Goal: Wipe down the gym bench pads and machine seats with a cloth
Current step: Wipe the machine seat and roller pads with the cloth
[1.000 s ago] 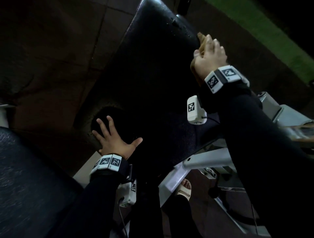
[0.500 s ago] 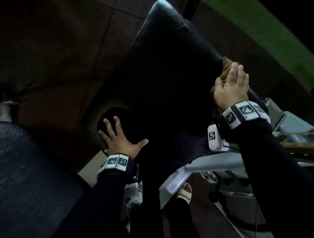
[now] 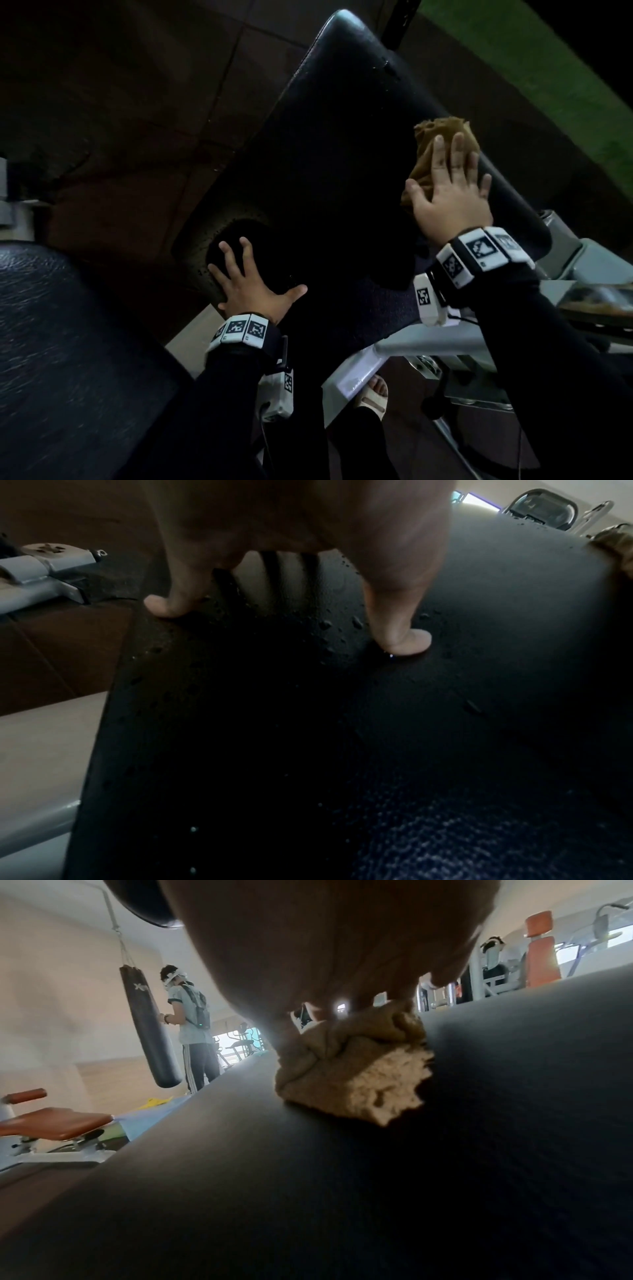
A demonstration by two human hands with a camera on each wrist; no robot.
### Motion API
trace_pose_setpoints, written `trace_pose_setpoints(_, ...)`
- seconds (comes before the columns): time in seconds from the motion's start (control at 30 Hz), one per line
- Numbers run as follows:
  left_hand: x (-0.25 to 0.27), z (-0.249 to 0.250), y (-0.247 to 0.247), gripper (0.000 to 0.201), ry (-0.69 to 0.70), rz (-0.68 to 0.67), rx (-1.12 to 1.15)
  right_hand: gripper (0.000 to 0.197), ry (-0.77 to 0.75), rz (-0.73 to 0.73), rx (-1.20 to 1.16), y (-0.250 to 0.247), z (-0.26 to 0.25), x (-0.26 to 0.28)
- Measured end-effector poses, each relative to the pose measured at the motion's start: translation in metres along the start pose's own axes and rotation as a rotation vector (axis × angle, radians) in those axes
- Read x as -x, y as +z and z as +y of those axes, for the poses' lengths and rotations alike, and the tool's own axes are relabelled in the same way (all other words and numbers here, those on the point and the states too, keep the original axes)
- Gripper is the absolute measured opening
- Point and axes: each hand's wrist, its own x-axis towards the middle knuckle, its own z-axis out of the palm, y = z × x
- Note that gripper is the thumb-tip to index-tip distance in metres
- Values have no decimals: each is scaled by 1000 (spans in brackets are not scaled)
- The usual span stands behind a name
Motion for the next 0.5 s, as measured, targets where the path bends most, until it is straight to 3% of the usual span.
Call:
trace_pose_setpoints(0.13,0,0,0,131,3,6,4,66,54,3,-32,-2,6,-8)
trace_pose_setpoints(0.3,2,2,-1,133,-9,-1,-15,66,135,59,-86,-12,-21,-42)
trace_pose_setpoints(0.5,1,3,-1,132,-24,-23,-9,65,110,52,-83,-32,-55,-89)
